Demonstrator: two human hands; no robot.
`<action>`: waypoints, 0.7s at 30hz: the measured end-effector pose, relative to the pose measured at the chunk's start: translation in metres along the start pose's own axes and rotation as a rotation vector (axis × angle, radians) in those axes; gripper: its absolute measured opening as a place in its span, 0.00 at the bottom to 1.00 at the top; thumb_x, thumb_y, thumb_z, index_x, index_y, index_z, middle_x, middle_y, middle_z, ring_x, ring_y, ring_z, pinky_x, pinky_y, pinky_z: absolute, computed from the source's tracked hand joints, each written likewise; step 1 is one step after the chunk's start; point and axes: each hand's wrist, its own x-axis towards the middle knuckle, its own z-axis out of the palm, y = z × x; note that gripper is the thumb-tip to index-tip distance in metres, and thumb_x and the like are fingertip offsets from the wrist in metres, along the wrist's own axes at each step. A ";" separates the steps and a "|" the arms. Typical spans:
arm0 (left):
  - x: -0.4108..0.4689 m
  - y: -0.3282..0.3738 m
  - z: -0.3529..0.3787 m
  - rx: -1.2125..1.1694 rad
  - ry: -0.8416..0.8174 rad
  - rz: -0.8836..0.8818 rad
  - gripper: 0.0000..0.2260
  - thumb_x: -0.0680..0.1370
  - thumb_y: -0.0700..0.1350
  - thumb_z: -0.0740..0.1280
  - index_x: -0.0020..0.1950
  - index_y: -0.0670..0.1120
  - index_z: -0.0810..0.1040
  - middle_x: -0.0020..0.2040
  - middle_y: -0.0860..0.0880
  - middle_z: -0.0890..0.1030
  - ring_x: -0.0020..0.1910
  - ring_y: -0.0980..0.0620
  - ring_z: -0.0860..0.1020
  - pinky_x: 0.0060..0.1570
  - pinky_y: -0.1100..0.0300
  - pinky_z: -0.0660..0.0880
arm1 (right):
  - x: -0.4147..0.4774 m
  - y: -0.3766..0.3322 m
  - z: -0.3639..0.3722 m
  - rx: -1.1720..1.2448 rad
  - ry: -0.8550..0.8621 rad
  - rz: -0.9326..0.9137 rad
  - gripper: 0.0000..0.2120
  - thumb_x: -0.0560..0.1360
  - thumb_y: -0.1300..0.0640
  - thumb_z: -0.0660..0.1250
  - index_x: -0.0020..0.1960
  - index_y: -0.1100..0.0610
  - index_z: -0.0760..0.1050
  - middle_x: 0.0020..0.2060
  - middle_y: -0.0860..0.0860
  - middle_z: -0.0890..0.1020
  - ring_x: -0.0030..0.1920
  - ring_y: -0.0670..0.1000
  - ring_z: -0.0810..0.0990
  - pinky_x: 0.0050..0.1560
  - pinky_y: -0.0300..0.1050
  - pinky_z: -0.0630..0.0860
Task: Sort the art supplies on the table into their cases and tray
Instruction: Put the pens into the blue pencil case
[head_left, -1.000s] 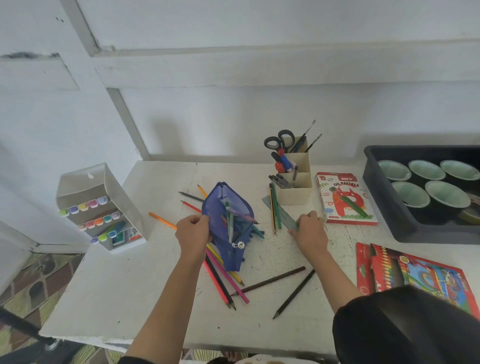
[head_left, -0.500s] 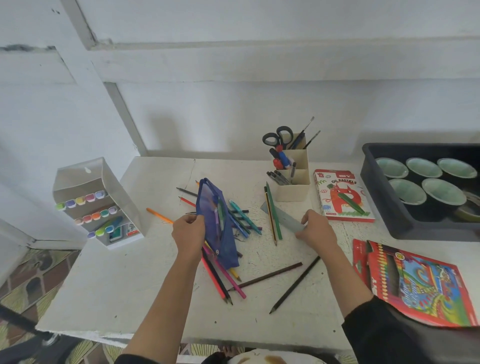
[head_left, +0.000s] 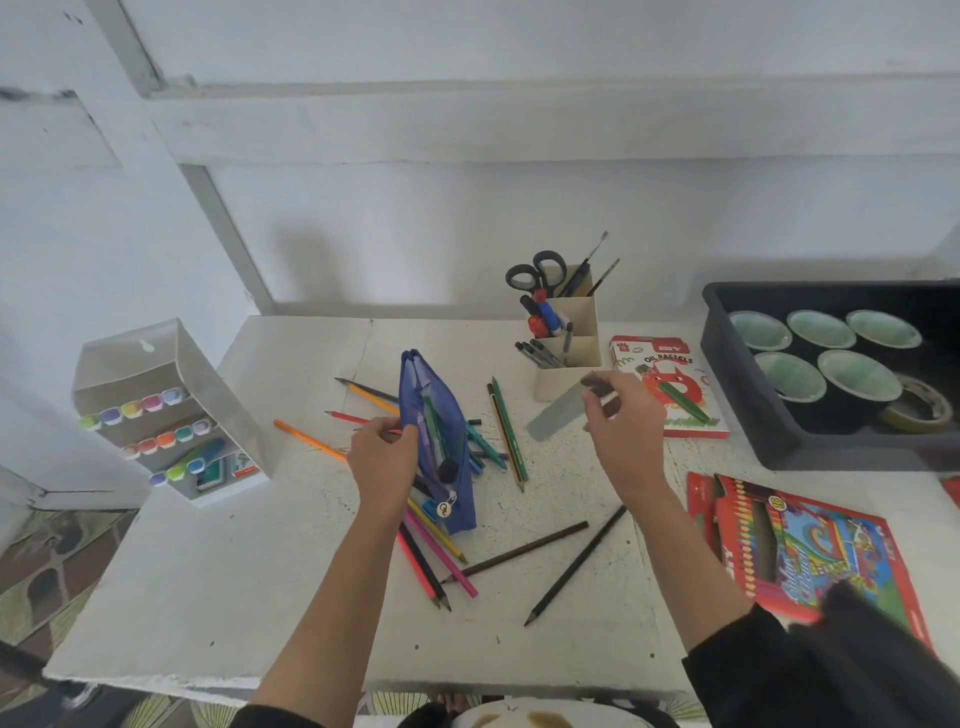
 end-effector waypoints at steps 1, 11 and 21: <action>0.000 0.001 0.001 -0.002 0.000 0.002 0.08 0.76 0.40 0.67 0.53 0.40 0.80 0.41 0.46 0.80 0.39 0.51 0.79 0.40 0.60 0.76 | 0.000 -0.007 0.000 0.096 -0.002 -0.004 0.08 0.76 0.66 0.65 0.54 0.60 0.77 0.46 0.53 0.79 0.37 0.49 0.80 0.33 0.31 0.74; -0.001 0.001 0.000 0.002 -0.043 0.027 0.06 0.76 0.41 0.67 0.48 0.42 0.82 0.38 0.47 0.82 0.37 0.50 0.81 0.42 0.52 0.80 | -0.010 -0.070 0.011 0.673 -0.444 -0.148 0.12 0.75 0.73 0.60 0.47 0.57 0.72 0.45 0.57 0.79 0.43 0.51 0.81 0.48 0.42 0.77; 0.001 -0.005 -0.009 0.025 -0.052 0.062 0.06 0.75 0.38 0.67 0.49 0.41 0.82 0.37 0.46 0.82 0.37 0.50 0.81 0.40 0.57 0.79 | -0.015 -0.063 0.054 -0.076 -0.787 -0.354 0.23 0.77 0.68 0.56 0.63 0.45 0.75 0.43 0.48 0.70 0.39 0.45 0.71 0.42 0.37 0.71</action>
